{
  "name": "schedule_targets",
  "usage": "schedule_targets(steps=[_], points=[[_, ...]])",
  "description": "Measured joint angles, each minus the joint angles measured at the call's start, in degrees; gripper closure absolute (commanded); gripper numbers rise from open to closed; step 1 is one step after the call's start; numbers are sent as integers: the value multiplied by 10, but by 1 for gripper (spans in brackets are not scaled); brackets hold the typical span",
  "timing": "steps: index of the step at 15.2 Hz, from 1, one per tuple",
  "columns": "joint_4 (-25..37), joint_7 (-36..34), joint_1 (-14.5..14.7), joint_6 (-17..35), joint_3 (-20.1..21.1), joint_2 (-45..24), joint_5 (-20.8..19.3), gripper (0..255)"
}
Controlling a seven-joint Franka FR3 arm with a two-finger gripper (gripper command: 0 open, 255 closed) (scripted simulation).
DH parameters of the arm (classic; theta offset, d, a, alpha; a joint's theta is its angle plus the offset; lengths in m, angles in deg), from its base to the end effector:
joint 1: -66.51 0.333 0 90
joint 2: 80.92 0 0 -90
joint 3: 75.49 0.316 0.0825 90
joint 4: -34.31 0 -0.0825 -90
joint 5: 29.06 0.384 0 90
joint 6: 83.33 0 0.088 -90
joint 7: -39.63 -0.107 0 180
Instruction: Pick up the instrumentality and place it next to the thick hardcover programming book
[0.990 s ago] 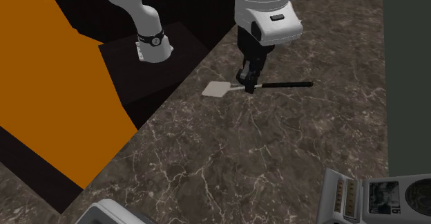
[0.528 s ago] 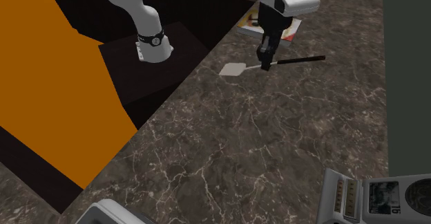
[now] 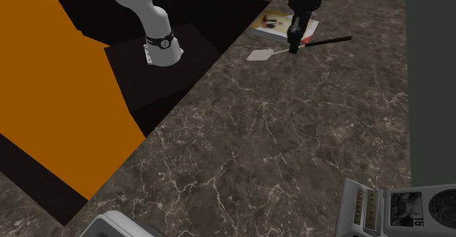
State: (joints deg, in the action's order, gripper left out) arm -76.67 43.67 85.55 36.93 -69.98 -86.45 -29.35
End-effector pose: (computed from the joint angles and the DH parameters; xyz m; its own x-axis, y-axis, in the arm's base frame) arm 0.5353 0.2428 0.4412 0.8754 0.4789 0.0660 0.4800 -0.8773 -0.0001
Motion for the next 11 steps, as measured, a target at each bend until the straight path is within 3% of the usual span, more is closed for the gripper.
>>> schedule_targets(steps=[5, 11], points=[[-1, -57, 30, 7, 24, -6, -8, 255], [-26, -66, 34, 47, 26, -21, -11, 255]])
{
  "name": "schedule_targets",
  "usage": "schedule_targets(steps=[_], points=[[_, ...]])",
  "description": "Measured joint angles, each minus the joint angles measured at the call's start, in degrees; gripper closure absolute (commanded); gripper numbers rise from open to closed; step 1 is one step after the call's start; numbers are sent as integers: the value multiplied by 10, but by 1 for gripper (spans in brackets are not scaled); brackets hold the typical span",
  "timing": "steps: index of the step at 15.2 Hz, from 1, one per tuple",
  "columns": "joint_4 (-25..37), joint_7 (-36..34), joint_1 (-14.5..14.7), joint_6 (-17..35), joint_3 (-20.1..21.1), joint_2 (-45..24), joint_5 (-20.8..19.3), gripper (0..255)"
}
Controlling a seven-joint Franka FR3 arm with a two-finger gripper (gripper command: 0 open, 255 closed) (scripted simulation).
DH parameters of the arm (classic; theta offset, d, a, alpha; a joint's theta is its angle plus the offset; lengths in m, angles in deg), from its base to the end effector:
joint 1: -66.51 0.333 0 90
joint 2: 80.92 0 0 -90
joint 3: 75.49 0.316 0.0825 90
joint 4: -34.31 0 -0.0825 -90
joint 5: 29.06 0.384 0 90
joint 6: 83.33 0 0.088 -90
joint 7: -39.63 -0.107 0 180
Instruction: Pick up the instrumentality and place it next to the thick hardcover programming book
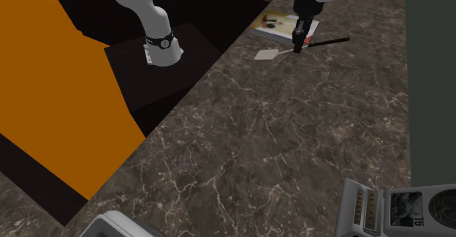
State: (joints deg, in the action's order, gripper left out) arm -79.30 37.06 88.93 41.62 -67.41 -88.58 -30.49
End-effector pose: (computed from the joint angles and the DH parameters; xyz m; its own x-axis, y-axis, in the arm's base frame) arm 0.5095 0.2966 0.4060 0.8761 0.4777 0.0656 0.4788 -0.8779 -0.0003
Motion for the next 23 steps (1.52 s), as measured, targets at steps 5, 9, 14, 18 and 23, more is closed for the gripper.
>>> schedule_targets(steps=[5, 9, 14, 18, 23], points=[[-19, -1, 0, 35, -1, -17, -3, 255], [-34, -4, 1, 66, -1, -32, -7, 255], [-36, -5, 1, 74, -2, -39, -8, 255], [-36, -5, 1, 74, -2, -39, -8, 0], [-36, -5, 1, 74, -2, -39, -8, 0]])
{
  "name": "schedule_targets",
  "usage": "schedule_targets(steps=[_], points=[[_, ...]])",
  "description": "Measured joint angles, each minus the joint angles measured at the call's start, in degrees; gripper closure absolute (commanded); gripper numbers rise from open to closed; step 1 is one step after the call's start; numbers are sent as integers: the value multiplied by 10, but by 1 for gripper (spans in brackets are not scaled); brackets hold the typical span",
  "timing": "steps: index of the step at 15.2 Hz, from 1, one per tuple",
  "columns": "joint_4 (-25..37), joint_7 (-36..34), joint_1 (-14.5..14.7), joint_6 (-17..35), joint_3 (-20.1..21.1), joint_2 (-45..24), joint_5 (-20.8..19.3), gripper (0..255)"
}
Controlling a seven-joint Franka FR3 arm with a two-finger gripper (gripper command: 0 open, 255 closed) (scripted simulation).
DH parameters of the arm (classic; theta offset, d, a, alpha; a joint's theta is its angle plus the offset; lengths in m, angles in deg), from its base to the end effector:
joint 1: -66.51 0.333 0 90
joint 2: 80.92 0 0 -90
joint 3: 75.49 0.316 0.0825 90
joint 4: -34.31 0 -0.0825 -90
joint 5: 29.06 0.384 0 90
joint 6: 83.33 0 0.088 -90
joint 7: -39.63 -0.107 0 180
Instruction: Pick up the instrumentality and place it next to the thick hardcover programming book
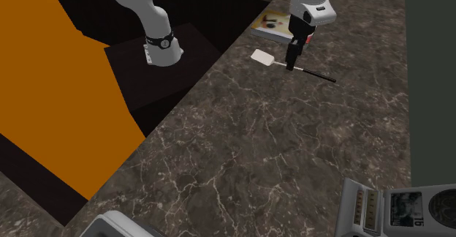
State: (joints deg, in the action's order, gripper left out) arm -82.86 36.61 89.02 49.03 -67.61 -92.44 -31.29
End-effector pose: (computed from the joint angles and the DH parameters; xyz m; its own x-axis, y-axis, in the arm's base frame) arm 0.5103 0.2959 0.3504 0.8760 0.4778 0.0662 0.4789 -0.8779 -0.0004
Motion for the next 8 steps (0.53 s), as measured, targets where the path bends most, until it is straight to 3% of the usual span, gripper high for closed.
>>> schedule_targets(steps=[4, 8], points=[[24, 3, -1, -52, 2, 29, 6, 0], [25, 5, -2, -63, 2, 39, 8, 0]])
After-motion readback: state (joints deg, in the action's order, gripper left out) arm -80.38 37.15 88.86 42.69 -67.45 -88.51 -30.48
